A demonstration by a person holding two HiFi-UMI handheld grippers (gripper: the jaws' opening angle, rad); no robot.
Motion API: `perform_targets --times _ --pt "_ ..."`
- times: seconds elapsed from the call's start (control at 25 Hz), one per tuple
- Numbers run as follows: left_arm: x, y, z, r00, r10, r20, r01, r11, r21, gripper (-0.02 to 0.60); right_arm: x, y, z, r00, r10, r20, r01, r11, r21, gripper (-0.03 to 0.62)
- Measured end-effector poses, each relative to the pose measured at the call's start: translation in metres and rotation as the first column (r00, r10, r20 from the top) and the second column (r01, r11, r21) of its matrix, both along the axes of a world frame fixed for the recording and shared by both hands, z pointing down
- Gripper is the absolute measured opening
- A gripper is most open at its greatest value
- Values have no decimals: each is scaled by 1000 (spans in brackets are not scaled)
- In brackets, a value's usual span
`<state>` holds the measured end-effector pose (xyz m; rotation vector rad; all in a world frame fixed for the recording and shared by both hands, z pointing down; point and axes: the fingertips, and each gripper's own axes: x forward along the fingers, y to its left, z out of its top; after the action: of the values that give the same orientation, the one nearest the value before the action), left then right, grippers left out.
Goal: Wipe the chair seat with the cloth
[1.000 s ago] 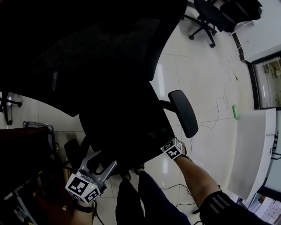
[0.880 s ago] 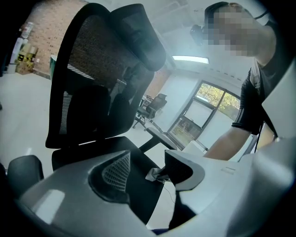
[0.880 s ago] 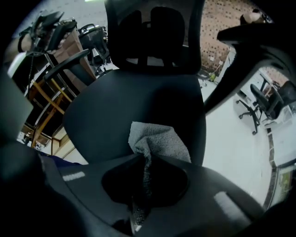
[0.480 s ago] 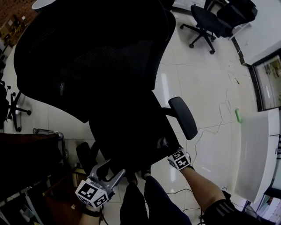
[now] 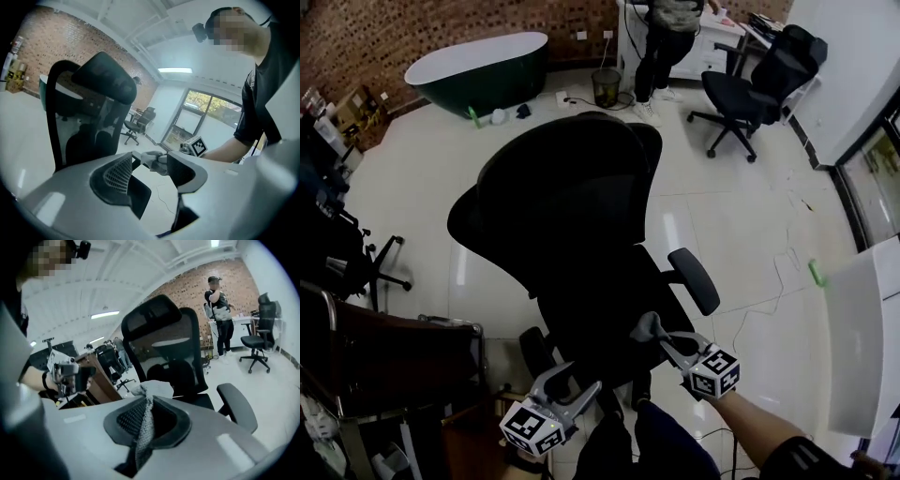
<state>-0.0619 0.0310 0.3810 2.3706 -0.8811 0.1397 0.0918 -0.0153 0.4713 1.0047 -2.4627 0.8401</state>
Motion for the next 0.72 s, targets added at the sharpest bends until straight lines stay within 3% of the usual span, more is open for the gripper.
perform_targets --times 0.28,0.52,0.72 --pt "7 51 -82 999 38 -28 -36 996 84 255 -17 56 -120 995 -8 104 -1 996 87 20" --pt "7 111 -124 998 -42 -44 48 989 140 264 -13 115 -205 982 -99 163 60 971 231 20" --pt "35 173 -151 994 -111 -22 113 973 201 264 17 176 -255 964 -176 200 97 931 351 20"
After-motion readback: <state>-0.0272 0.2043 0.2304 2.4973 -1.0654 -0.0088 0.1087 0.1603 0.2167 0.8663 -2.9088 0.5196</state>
